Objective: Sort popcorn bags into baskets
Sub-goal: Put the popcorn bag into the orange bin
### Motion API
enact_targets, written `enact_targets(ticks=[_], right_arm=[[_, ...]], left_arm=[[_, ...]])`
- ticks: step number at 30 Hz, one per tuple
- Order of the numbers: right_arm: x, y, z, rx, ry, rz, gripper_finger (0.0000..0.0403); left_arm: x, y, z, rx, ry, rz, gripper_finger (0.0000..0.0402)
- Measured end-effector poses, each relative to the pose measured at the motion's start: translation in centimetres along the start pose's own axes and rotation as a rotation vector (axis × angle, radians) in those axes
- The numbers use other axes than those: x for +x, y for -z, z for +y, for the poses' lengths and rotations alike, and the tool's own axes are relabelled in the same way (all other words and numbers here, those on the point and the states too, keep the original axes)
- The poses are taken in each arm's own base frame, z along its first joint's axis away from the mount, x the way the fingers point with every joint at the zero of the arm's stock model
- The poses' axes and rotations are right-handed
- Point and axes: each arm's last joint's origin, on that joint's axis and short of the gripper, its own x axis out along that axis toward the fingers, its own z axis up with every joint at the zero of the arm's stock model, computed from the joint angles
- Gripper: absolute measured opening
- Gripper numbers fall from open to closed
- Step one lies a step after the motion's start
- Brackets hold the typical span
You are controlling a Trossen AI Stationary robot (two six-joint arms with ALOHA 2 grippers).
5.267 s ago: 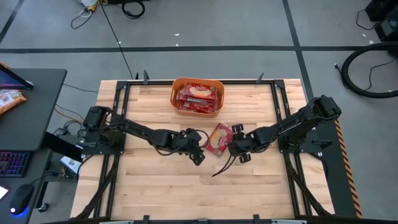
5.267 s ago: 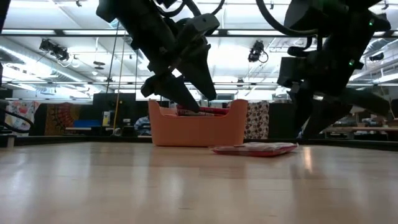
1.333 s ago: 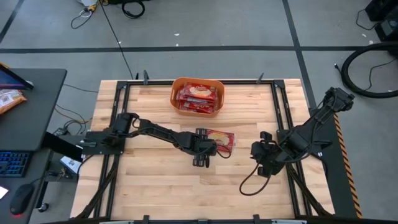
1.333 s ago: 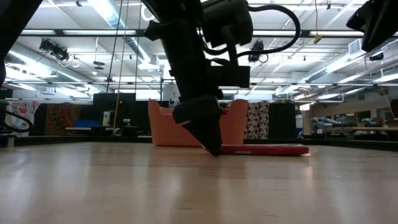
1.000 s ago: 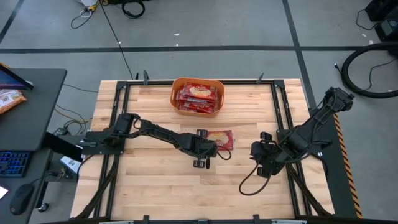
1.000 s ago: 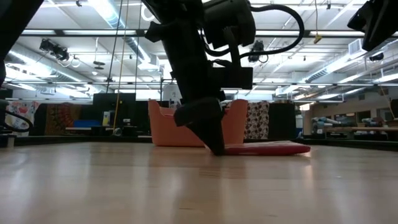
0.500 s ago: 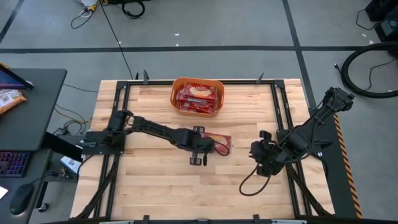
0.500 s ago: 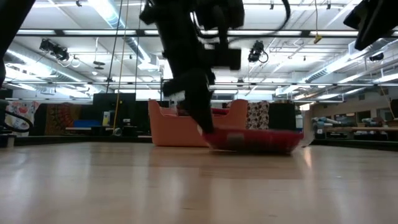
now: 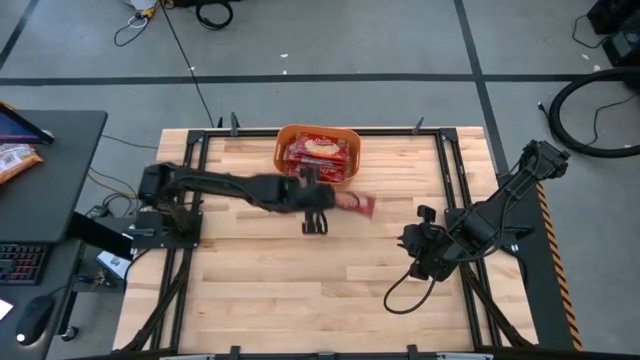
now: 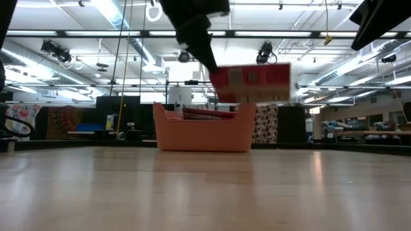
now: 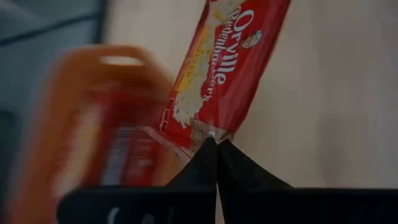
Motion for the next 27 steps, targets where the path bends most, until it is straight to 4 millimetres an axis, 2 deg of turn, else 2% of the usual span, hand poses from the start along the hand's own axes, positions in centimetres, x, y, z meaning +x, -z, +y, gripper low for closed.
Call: enact_targets(ticks=[5,9,14,18,23,27], right_arm=[[0.0,0.0,0.0,0.000,0.014,-0.014,0.0077],[0.0,-0.1,0.0,0.009,0.012,-0.016,0.0077],[0.0,-0.2,0.1,0.041,0.000,-0.028,0.0077],[0.0,-0.3,0.2,0.061,-0.013,-0.040,0.0077],[0.0,-0.5,0.4,0.107,-0.033,-0.057,0.0077],[0.0,-0.5,0.5,0.159,-0.037,-0.056,0.0077]], left_arm=[[-2.6,-0.5,4.1,-0.035,-0.178,-0.092,0.0001],[-2.9,-0.4,7.0,-0.042,-0.289,-0.107,0.0002],[-0.8,1.2,10.5,-0.046,-0.348,-0.003,0.0003],[1.8,3.0,12.5,-0.063,-0.306,0.094,0.0004],[4.4,4.7,13.8,-0.074,-0.277,0.200,0.0005],[5.7,5.4,14.1,-0.079,-0.270,0.240,0.0013]])
